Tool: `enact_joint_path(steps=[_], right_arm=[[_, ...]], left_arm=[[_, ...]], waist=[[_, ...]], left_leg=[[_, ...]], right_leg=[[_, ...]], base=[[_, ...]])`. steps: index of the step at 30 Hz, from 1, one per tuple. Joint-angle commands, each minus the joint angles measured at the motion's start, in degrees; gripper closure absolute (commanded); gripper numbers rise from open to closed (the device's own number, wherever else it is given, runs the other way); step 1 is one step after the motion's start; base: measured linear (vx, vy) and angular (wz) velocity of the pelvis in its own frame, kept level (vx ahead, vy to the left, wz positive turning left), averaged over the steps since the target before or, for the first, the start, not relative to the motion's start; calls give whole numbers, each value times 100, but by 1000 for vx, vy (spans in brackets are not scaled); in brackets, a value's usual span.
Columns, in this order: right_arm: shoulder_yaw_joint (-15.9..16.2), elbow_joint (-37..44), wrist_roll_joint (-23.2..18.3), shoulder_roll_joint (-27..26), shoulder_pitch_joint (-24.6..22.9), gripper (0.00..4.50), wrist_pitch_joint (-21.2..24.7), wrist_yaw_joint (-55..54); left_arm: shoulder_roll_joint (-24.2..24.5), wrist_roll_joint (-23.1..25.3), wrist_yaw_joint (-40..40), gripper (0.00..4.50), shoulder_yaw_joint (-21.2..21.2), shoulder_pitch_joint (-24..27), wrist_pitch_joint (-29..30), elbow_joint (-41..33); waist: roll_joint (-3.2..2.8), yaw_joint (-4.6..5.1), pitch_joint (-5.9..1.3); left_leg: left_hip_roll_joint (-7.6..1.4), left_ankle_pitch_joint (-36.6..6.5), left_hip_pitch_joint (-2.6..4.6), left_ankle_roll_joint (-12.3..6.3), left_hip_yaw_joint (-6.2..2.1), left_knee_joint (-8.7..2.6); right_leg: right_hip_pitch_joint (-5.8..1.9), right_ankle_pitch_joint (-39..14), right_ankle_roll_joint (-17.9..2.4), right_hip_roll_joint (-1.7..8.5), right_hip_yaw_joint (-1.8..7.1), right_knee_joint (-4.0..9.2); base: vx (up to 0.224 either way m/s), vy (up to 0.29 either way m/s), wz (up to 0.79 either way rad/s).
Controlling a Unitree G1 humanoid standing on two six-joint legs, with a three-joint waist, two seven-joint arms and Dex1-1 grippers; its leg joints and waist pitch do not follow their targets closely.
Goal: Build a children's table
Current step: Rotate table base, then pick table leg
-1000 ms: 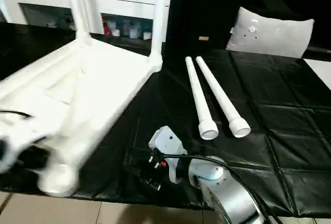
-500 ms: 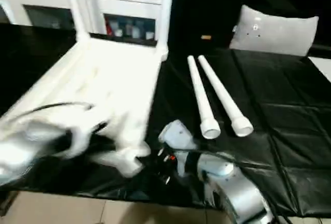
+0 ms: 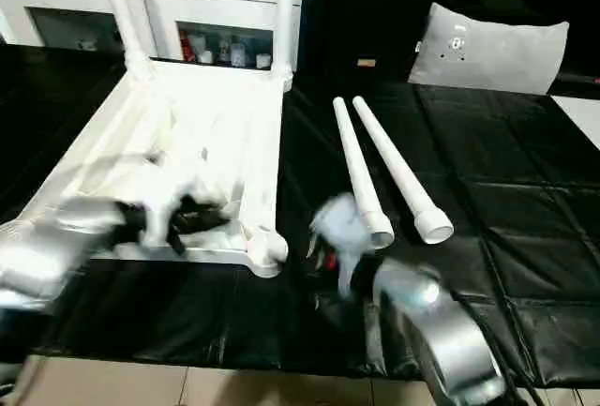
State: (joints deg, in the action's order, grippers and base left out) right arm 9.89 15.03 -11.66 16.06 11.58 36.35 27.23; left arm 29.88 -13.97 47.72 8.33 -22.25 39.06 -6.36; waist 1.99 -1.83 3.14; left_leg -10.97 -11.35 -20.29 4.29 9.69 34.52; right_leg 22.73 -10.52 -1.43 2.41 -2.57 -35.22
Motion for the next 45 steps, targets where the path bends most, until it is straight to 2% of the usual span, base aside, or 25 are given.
enact_joint_path(steps=[1, 2, 3, 4, 6, 7, 8, 9, 10, 12, 14, 17, 19, 20, 21, 23, 24, 27, 28, 32, 33, 36, 42, 43, 45], right_arm=[[-271, -303, 104, -88, 234, 0, 377, -443], [-324, -395, 122, -137, 332, 0, 463, -550], [-549, -801, 266, -294, 746, 0, 872, -1015], [-613, -1039, 423, -326, 976, 0, 1101, -1257], [-640, -1469, 718, -306, 1356, 0, 1338, -1596], [-640, -1469, 718, -306, 1356, 0, 1338, -1596], [-615, -1860, 818, -232, 1643, 0, 1391, -1660], [-597, -2571, 927, -112, 2141, 0, 1459, -1768], [-589, -2797, 950, -72, 2296, 0, 1468, -1804], [-686, -3692, 818, -18, 2826, 0, 1410, -1749], [-711, -3968, 793, 3, 2982, 0, 1373, -1741], [-739, -4941, 800, 25, 3510, 0, 1443, -1557], [-877, -5546, 761, -44, 3790, 28, 1385, -1387], [-877, -5546, 761, -44, 3790, 28, 1385, -1387], [-850, -5997, 742, -55, 3983, 41, 1325, -1236], [-905, -6650, 702, -69, 4249, 52, 1126, -1218], [-905, -6650, 702, -69, 4249, 74, 1126, -1218], [-862, -7038, 741, -61, 4388, 81, 1147, -1116], [-840, -7181, 781, -60, 4440, 103, 1154, -1064], [-824, -7629, 869, -58, 4560, 131, 1141, -951], [-830, -7786, 869, -54, 4581, 131, 1127, -898], [-823, -7898, 867, -56, 4596, 165, 1134, -817], [-893, -8134, 834, -32, 4684, 202, 1110, -646], [-888, -8143, 839, -28, 4690, 210, 1110, -622], [-883, -8179, 854, -20, 4705, 231, 1095, -590]], left_arm=[[8, -164, 47, 229, -112, 65, 116, -294], [11, -208, 53, 229, -139, 94, 153, -366], [80, -317, 108, 229, -166, 213, 246, -640], [132, -359, 138, 229, -161, 274, 317, -779], [189, -428, 175, 229, -144, 357, 447, -1019], [189, -428, 175, 229, -144, 357, 447, -1019], [202, -510, 197, 229, -128, 407, 562, -1202], [195, -682, 219, 229, -105, 481, 757, -1486], [187, -736, 219, 229, -97, 498, 812, -1560], [293, -712, 244, 229, 99, 569, 926, -1737], [313, -688, 244, 229, 155, 581, 945, -1769], [352, -734, 189, 229, 229, 606, 1157, -1928], [338, -709, 119, 223, 251, 549, 1224, -1949], [338, -709, 119, 223, 251, 549, 1224, -1949], [397, -658, 92, 223, 305, 514, 1217, -1983], [387, -753, 26, 223, 292, 480, 1301, -2048], [387, -753, 26, 223, 292, 480, 1301, -2048], [370, -783, 2, 223, 294, 469, 1358, -2095], [356, -802, -4, 223, 286, 473, 1379, -2113], [388, -821, -18, 223, 335, 486, 1396, -2151], [408, -804, -42, 223, 362, 473, 1379, -2146], [425, -806, -57, 223, 365, 470, 1370, -2139], [371, -843, -82, 223, 328, 438, 1338, -2151], [354, -851, -89, 223, 320, 441, 1329, -2146], [353, -835, -97, 223, 334, 443, 1293, -2111]], waist=[[-136, 16, -322], [-140, 11, -323], [-134, 30, -319], [-118, 35, -322], [-134, 34, -329], [-136, 24, -324], [-143, 0, -330], [-134, 42, -347], [-129, 35, -345], [-131, 29, -330], [-126, 22, -338], [-117, 31, -364], [-83, 24, -356], [-83, 24, -356], [-115, 21, -358], [-96, 26, -340], [-104, 29, -346], [-88, 21, -343], [-95, 18, -340], [-94, 19, -342], [-65, 18, -347], [-98, 18, -338], [-82, 25, -338], [-45, 42, -337], [-88, 34, -339]], left_leg=[[-159, -1281, 47, 194, -73, -418], [-163, -1285, 62, 225, -73, -412], [-148, -1261, 58, 284, -78, -414], [-140, -1248, 53, 299, -70, -416], [-135, -1168, 63, 402, -67, -405], [-128, -1154, 52, 397, -57, -411], [-127, -1156, 84, 393, -34, -387], [-125, -1084, 47, 453, -64, -390], [-120, -1105, 60, 448, -48, -380], [-108, -1097, 34, 402, -31, -362], [-100, -1021, 13, 368, -25, -352], [-106, -884, 3, 367, -15, -322], [-107, -903, -11, 329, -9, -319], [-107, -903, -11, 329, -9, -319], [-117, -954, -4, 341, -22, -316], [-124, -1044, 3, 336, -17, -319], [-132, -1074, 7, 349, -15, -312], [-127, -1055, 2, 342, -12, -309], [-126, -1068, 0, 336, -10, -309], [-131, -1063, -13, 333, -18, -311], [-135, -1055, -11, 315, -15, -307], [-136, -1089, -9, 319, -18, -308], [-137, -1148, -6, 305, -17, -306], [-139, -1145, -12, 299, -11, -304], [-135, -1125, -11, 301, -15, -299]], right_leg=[[-235, -1699, -898, 418, 265, 457], [-229, -1719, -873, 422, 270, 454], [-216, -1737, -875, 411, 269, 432], [-225, -1764, -834, 399, 269, 442], [-220, -1562, -812, 381, 271, 392], [-228, -1560, -788, 383, 273, 413], [-204, -1534, -752, 385, 285, 429], [-245, -1363, -867, 390, 263, 352], [-236, -1374, -865, 387, 265, 373], [-245, -1356, -849, 379, 280, 383], [-257, -1327, -815, 376, 282, 376], [-259, -1097, -914, 366, 281, 323], [-267, -1122, -966, 373, 275, 334], [-267, -1122, -966, 373, 275, 334], [-255, -1220, -985, 388, 267, 323], [-242, -1340, -983, 386, 266, 348], [-233, -1363, -1007, 399, 267, 336], [-235, -1383, -990, 389, 264, 337], [-230, -1411, -999, 390, 261, 347], [-237, -1402, -1011, 397, 257, 340], [-236, -1438, -1016, 406, 257, 333], [-223, -1519, -988, 405, 256, 343], [-216, -1603, -999, 403, 250, 352], [-215, -1608, -995, 395, 250, 353], [-214, -1605, -989, 400, 254, 350]], base=[[0, 0, 0], [0, 0, 0], [0, 0, 0], [0, 0, 0], [0, 0, 0], [0, 0, 0], [0, 0, 0], [0, 0, 0], [0, 0, 0], [0, 0, 0], [0, 0, 0], [0, 0, 0], [0, 0, 0], [0, 0, 0], [0, 0, 0], [0, 0, 0], [0, 0, 0], [0, 0, 0], [0, 0, 0], [0, 0, 0], [0, 0, 0], [0, 0, 0], [0, 0, 0], [0, 0, 0], [0, 0, 0]])
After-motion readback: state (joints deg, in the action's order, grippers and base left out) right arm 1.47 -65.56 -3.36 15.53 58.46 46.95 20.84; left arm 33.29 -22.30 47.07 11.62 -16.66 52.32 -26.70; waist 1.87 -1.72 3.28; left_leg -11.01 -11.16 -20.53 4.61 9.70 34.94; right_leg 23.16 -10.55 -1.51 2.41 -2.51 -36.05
